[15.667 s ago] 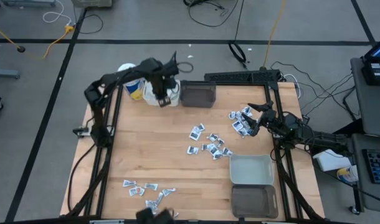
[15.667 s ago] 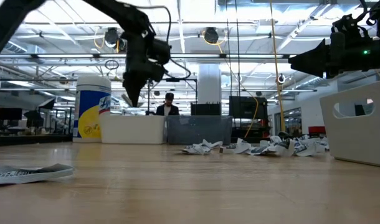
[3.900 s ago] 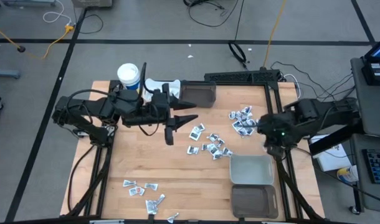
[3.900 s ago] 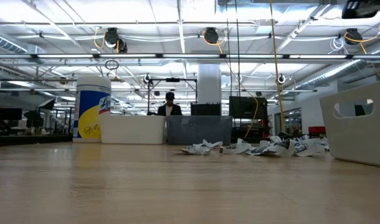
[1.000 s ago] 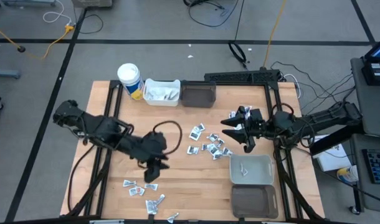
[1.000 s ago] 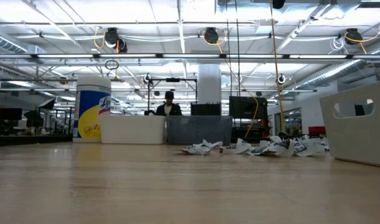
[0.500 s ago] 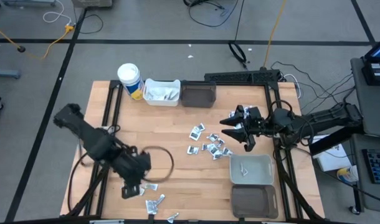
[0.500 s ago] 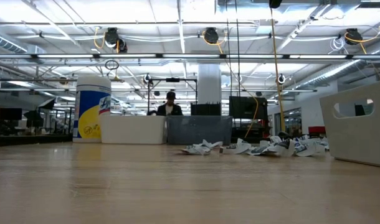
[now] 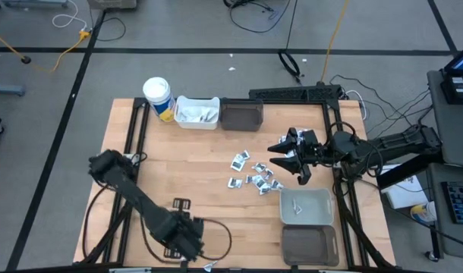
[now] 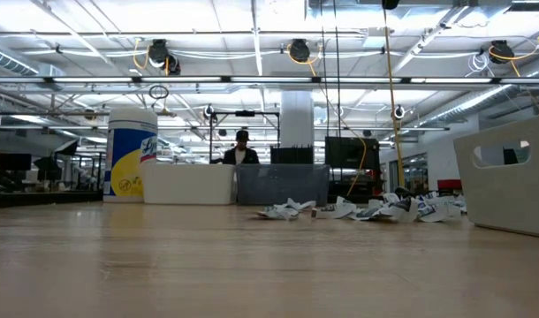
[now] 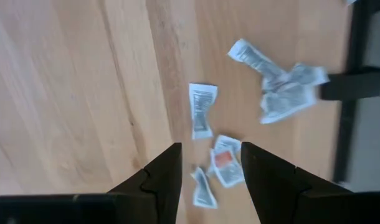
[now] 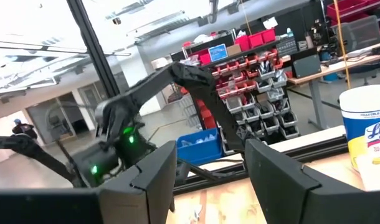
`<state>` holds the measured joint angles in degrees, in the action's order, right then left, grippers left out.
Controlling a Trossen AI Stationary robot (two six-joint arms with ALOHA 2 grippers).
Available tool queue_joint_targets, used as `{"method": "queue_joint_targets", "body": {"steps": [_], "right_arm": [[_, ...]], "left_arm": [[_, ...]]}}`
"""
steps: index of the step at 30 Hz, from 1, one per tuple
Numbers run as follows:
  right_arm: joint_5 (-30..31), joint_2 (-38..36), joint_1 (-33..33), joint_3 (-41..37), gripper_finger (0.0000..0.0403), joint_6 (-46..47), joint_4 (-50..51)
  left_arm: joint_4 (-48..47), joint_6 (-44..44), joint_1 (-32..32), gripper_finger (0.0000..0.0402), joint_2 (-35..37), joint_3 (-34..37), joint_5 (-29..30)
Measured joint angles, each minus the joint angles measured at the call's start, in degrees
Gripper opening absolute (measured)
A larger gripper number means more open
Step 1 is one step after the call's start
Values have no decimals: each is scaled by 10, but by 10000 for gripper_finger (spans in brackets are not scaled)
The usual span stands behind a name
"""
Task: Pick & Place First Aid Supplies
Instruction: Put the orange ointment pack into the gray bin
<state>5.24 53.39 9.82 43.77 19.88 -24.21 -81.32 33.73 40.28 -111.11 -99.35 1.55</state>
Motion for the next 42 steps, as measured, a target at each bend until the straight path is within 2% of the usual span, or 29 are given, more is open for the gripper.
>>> {"method": "queue_joint_targets", "body": {"steps": [6, 11, 21, 32, 37, 42], "right_arm": [[-11, 0, 0, 0, 185, 5, 1], [-11, 0, 0, 0, 185, 5, 2], [-10, 0, 0, 0, 185, 7, 5], [-9, 0, 0, 0, 185, 10, 5], [-8, 0, 0, 0, 185, 5, 5], [-8, 0, 0, 0, 185, 5, 5]], "left_arm": [[22, 6, 10, 170, -13, 72, 51], [98, 0, 11, 170, -3, 148, 41], [180, 4, 15, 170, -4, 234, 45], [193, -7, 2, 170, -5, 254, 66], [248, -23, -15, 167, -4, 268, 58], [280, -29, -26, 116, -1, 283, 18]]}}
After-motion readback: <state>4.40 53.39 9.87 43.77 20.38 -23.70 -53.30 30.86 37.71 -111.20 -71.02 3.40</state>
